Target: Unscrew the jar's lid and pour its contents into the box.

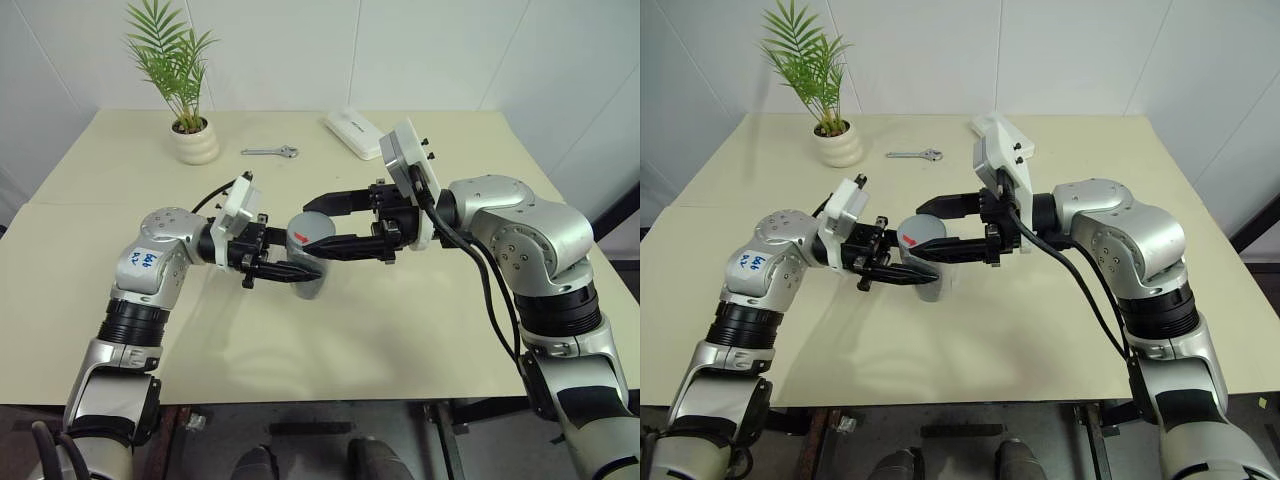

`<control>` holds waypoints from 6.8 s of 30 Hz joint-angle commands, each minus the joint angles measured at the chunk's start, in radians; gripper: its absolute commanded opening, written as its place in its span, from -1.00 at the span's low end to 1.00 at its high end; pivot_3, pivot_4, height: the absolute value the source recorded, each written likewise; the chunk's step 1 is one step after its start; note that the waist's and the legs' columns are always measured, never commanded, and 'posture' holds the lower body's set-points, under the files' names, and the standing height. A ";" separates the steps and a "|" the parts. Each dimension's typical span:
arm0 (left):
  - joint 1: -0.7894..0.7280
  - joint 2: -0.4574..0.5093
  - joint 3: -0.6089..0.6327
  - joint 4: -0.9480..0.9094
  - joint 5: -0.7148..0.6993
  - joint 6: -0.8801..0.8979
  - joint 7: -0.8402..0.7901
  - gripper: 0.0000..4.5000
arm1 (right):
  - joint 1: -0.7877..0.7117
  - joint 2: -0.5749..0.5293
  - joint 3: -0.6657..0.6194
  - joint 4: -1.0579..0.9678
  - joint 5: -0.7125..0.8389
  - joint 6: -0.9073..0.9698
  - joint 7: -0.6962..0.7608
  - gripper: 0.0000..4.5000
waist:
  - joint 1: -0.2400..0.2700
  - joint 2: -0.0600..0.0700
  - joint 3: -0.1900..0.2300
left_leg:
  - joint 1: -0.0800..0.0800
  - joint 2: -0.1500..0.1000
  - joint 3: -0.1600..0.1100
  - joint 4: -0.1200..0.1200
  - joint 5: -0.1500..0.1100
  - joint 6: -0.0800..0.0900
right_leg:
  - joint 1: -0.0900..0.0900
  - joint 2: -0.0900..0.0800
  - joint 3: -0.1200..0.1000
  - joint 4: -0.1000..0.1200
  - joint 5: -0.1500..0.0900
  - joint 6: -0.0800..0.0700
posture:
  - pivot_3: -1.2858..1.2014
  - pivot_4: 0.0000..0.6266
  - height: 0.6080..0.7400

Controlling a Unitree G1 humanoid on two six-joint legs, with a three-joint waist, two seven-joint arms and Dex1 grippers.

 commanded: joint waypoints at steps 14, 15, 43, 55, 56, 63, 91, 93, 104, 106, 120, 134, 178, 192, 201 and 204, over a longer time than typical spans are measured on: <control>0.019 0.033 0.025 -0.009 0.041 -0.043 0.038 -0.13 | 0.045 0.104 -0.035 -0.123 0.008 0.010 -0.183 1.00 | -0.005 0.000 0.000 | 0.000 0.000 0.001 -0.001 0.000 0.000 | -0.001 0.000 0.001 0.001 0.000 0.000 | 0.03 -0.52 1.00; 0.026 0.031 0.023 -0.019 0.038 -0.037 0.037 -0.13 | 0.043 0.124 -0.028 -0.118 0.000 0.009 -0.205 1.00 | -0.005 0.000 0.000 | 0.000 0.000 0.001 -0.001 0.000 0.000 | -0.002 0.000 0.001 0.001 0.000 0.000 | 0.03 -0.52 1.00; 0.068 -0.036 0.066 -0.080 0.000 -0.039 0.156 -0.13 | 0.038 0.158 -0.085 0.063 -0.087 -0.152 -0.202 1.00 | 0.000 0.000 0.000 | -0.010 0.000 0.002 0.006 0.001 -0.001 | -0.013 0.000 0.002 0.009 0.000 0.000 | 0.03 -0.52 1.00; 0.075 -0.046 0.079 -0.094 -0.016 -0.032 0.181 -0.13 | 0.088 0.044 -0.148 0.154 -0.070 -0.227 -0.060 1.00 | 0.003 0.000 0.000 | -0.010 0.000 0.002 0.007 0.001 -0.001 | -0.012 0.000 0.002 0.009 0.000 0.000 | 0.03 -0.52 1.00; 0.078 -0.044 0.080 -0.096 -0.017 -0.030 0.181 -0.13 | 0.103 0.028 -0.154 0.150 -0.071 -0.245 -0.038 1.00 | 0.004 0.000 0.000 | -0.010 0.000 0.002 0.006 0.001 -0.001 | -0.012 0.000 0.002 0.009 0.000 0.000 | 0.03 -0.52 1.00; 0.083 -0.030 0.089 -0.090 -0.012 -0.032 0.181 -0.13 | 0.134 -0.013 -0.162 0.117 -0.062 -0.281 0.041 1.00 | -0.006 0.000 0.000 | -0.009 0.000 0.003 0.006 0.001 -0.001 | -0.013 0.000 0.003 0.009 0.000 0.000 | 0.03 -0.52 1.00; 0.123 -0.037 0.053 -0.121 0.006 -0.043 0.184 -0.13 | 0.007 0.224 0.006 0.166 -0.131 -0.275 0.027 1.00 | -0.001 0.000 0.000 | -0.009 0.000 0.002 0.008 0.002 -0.002 | -0.012 0.000 0.003 0.013 0.000 0.001 | 0.03 -0.52 1.00; 0.123 -0.038 0.052 -0.124 0.004 -0.041 0.187 -0.13 | 0.003 0.226 0.004 0.169 -0.131 -0.267 0.024 1.00 | -0.001 0.000 0.000 | -0.009 0.000 0.002 0.008 0.002 -0.002 | -0.012 0.000 0.003 0.013 0.000 0.001 | 0.03 -0.52 1.00; 0.129 -0.044 0.050 -0.138 -0.005 -0.036 0.201 -0.13 | -0.022 0.198 -0.023 0.245 -0.165 -0.297 0.024 1.00 | -0.002 0.000 0.000 | -0.009 0.000 0.002 0.008 0.002 -0.002 | -0.012 0.000 0.003 0.013 0.000 0.001 | 0.03 -0.52 1.00; 0.130 -0.044 0.053 -0.139 -0.008 -0.034 0.206 -0.13 | -0.025 0.175 -0.036 0.265 -0.171 -0.306 0.034 1.00 | -0.002 0.000 0.000 | -0.009 0.000 0.002 0.008 0.002 -0.002 | -0.012 0.000 0.003 0.013 0.000 0.001 | 0.03 -0.52 1.00; 0.127 -0.042 0.062 -0.132 -0.007 -0.036 0.219 -0.13 | 0.005 0.021 -0.108 0.312 -0.154 -0.327 0.099 1.00 | 0.003 0.000 0.000 | -0.009 0.000 0.003 0.008 0.002 -0.002 | -0.012 0.000 0.003 0.012 0.000 0.001 | 0.03 -0.52 1.00; 0.117 -0.040 0.067 -0.118 0.001 -0.039 0.225 -0.13 | 0.010 0.087 -0.105 0.161 -0.059 -0.165 0.017 1.00 | -0.011 0.000 0.000 | -0.008 0.000 0.003 0.008 0.002 -0.002 | -0.012 0.001 0.004 0.013 0.000 0.001 | 0.03 -0.52 1.00; 0.133 -0.048 0.070 -0.133 -0.005 -0.029 0.249 -0.13 | -0.003 0.023 -0.082 0.206 -0.113 -0.124 -0.032 1.00 | -0.022 0.000 0.000 | -0.009 0.000 0.003 0.008 0.002 -0.002 | -0.012 0.000 0.004 0.013 0.000 0.001 | 0.03 -0.52 1.00; 0.127 -0.043 0.076 -0.131 0.000 -0.023 0.241 -0.13 | 0.046 -0.041 -0.129 0.199 -0.063 -0.061 0.032 1.00 | -0.021 0.000 0.000 | -0.008 0.000 0.003 0.007 0.002 -0.002 | -0.012 0.000 0.004 0.013 0.000 0.001 | 0.03 -0.52 1.00; 0.128 -0.043 0.077 -0.134 -0.001 -0.020 0.243 -0.13 | 0.014 0.036 -0.195 0.122 0.098 0.027 -0.002 1.00 | -0.026 0.000 0.000 | -0.008 0.000 0.003 0.007 0.002 -0.002 | -0.012 0.001 0.004 0.013 0.000 0.001 | 0.03 -0.52 1.00; 0.129 -0.051 0.072 -0.133 0.002 -0.023 0.246 -0.13 | -0.021 0.096 -0.098 0.109 0.031 -0.007 -0.030 1.00 | -0.026 0.000 0.000 | -0.007 0.000 0.003 0.008 0.002 -0.002 | -0.012 0.000 0.004 0.014 0.000 0.001 | 0.03 -0.52 1.00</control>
